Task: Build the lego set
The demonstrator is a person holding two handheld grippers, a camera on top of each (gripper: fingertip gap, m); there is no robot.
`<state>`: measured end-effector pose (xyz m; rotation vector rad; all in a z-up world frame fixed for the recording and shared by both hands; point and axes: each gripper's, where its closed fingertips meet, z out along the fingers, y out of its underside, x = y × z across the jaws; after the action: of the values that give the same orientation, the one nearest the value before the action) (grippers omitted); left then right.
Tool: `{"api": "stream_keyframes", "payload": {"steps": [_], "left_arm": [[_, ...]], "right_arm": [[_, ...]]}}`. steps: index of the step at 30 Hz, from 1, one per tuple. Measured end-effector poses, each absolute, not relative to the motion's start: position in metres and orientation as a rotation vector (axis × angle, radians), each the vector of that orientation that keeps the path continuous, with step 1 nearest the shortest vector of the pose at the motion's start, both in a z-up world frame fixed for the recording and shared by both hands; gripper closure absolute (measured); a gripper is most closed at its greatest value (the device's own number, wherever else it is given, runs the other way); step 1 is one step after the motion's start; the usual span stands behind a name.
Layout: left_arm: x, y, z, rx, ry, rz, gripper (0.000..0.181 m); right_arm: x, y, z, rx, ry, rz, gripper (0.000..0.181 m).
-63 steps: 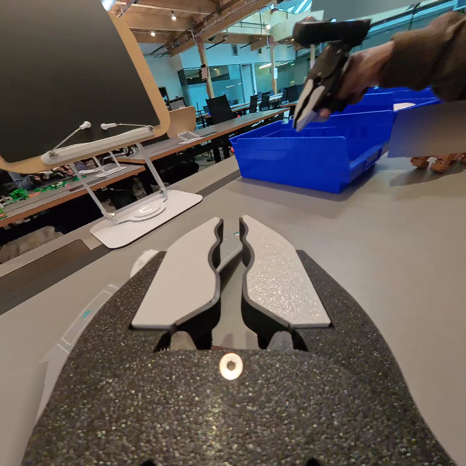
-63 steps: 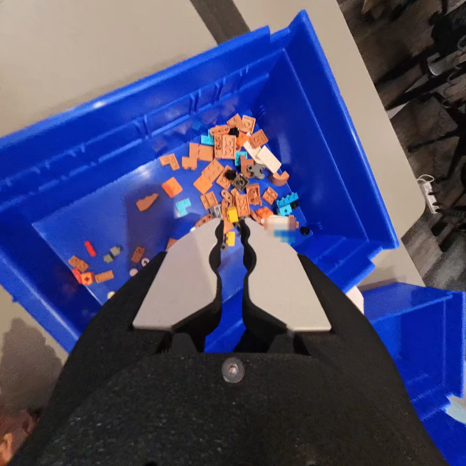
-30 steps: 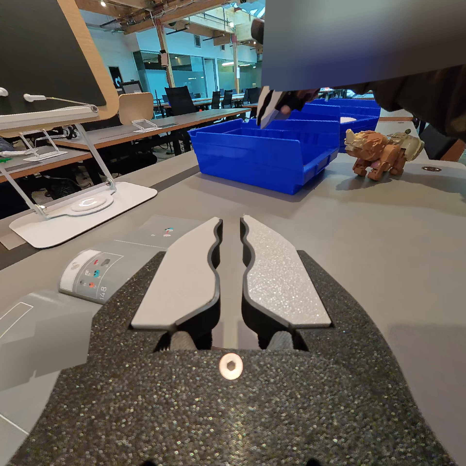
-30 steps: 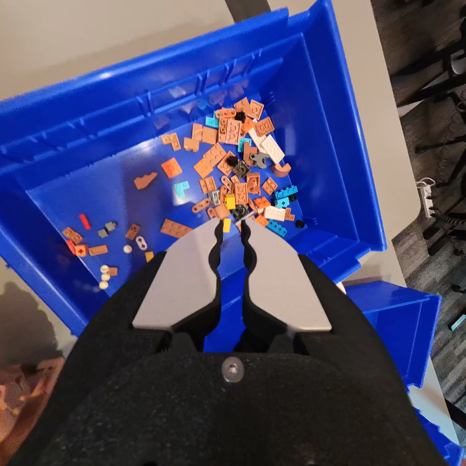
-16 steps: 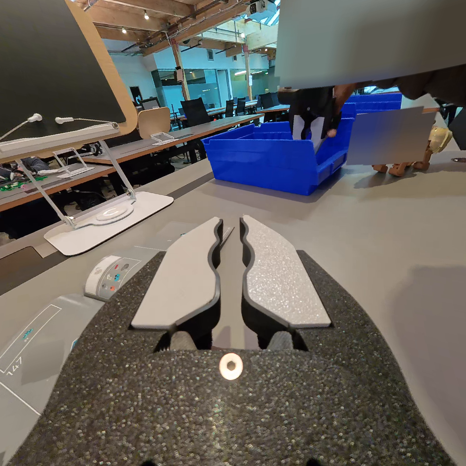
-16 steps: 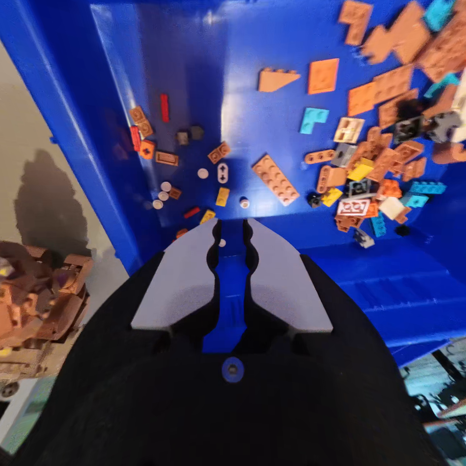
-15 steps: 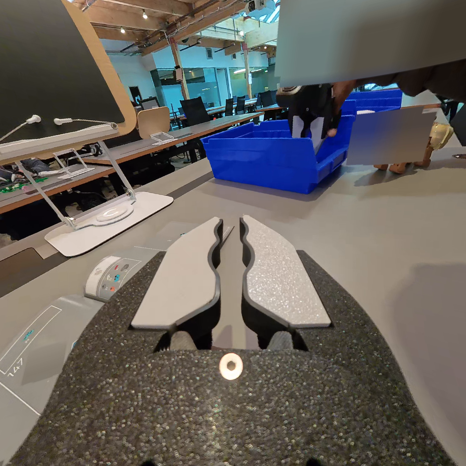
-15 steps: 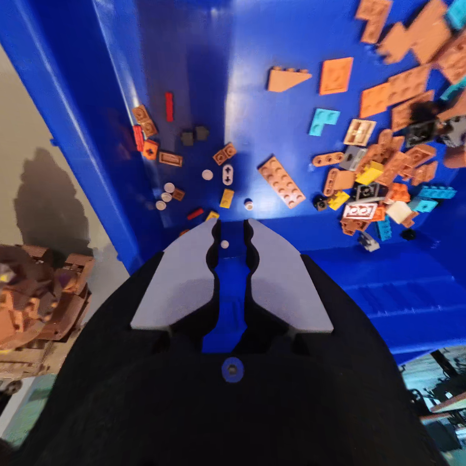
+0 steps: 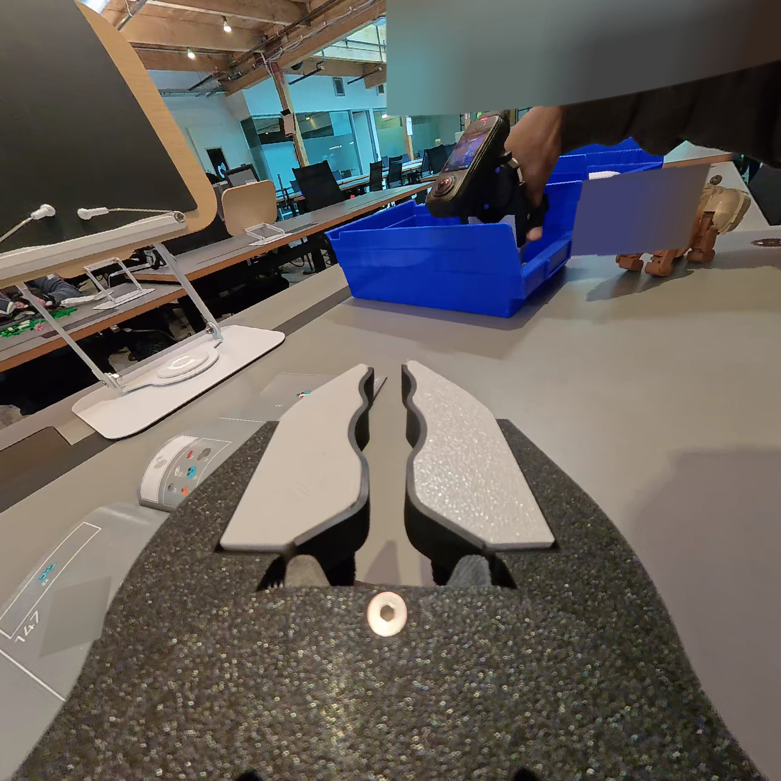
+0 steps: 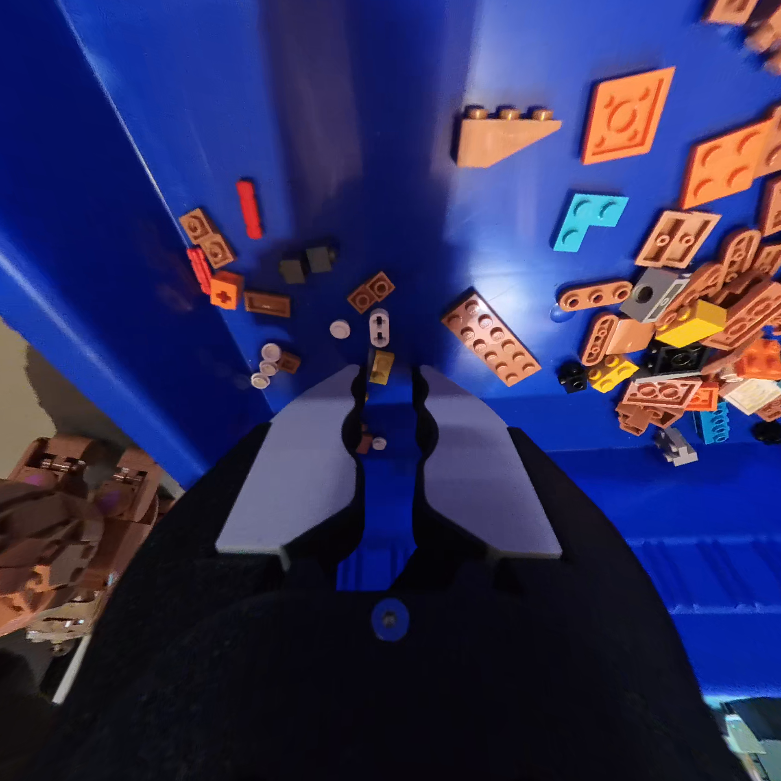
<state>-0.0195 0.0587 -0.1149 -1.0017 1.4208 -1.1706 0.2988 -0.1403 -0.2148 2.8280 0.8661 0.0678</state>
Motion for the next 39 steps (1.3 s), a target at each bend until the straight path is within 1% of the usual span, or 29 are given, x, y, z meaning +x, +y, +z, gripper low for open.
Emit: {"api": "stream_keyframes", "payload": {"steps": [3, 6, 14, 16, 19, 22, 24, 26, 28, 31, 35, 39], "left_arm": [[-0.020, 0.060, -0.114, -1.008, 1.411, -1.177, 0.169], [-0.021, 0.061, -0.113, -1.016, 1.402, -1.182, 0.169], [-0.025, 0.067, -0.110, -1.058, 1.360, -1.215, 0.169], [-0.028, 0.069, -0.110, -1.078, 1.347, -1.228, 0.169], [-0.036, 0.070, -0.114, -1.090, 1.373, -1.204, 0.169], [-0.045, 0.073, -0.120, -1.098, 1.407, -1.135, 0.169], [-0.050, 0.074, -0.122, -1.112, 1.417, -1.118, 0.169], [-0.053, 0.076, -0.124, -1.138, 1.417, -1.111, 0.169], [-0.055, 0.077, -0.125, -1.155, 1.417, -1.113, 0.169], [-0.057, 0.076, -0.128, -1.174, 1.433, -1.101, 0.169], [-0.056, 0.075, -0.133, -1.190, 1.461, -1.082, 0.169], [-0.055, 0.076, -0.133, -1.203, 1.463, -1.094, 0.169]], "right_arm": [[0.298, -0.141, -0.215, 2.835, 0.850, 0.073, 0.161], [0.294, -0.143, -0.215, 2.843, 0.838, 0.079, 0.172], [0.293, -0.138, -0.209, 2.938, 0.771, 0.189, 0.173], [0.291, -0.129, -0.189, 3.020, 0.756, 0.226, 0.173], [0.257, -0.105, -0.138, 3.185, 0.829, 0.246, 0.173], [0.190, -0.079, -0.096, 3.269, 1.050, 0.224, 0.173], [0.134, -0.064, -0.090, 3.274, 1.209, 0.128, 0.173], [0.084, -0.051, -0.103, 3.236, 1.320, 0.036, 0.173], [0.043, -0.042, -0.130, 3.169, 1.400, -0.054, 0.173], [0.008, -0.035, -0.170, 3.072, 1.470, -0.086, 0.173], [-0.004, -0.033, -0.203, 3.025, 1.471, -0.091, 0.173], [-0.005, -0.036, -0.217, 3.029, 1.451, -0.122, 0.173]]}}
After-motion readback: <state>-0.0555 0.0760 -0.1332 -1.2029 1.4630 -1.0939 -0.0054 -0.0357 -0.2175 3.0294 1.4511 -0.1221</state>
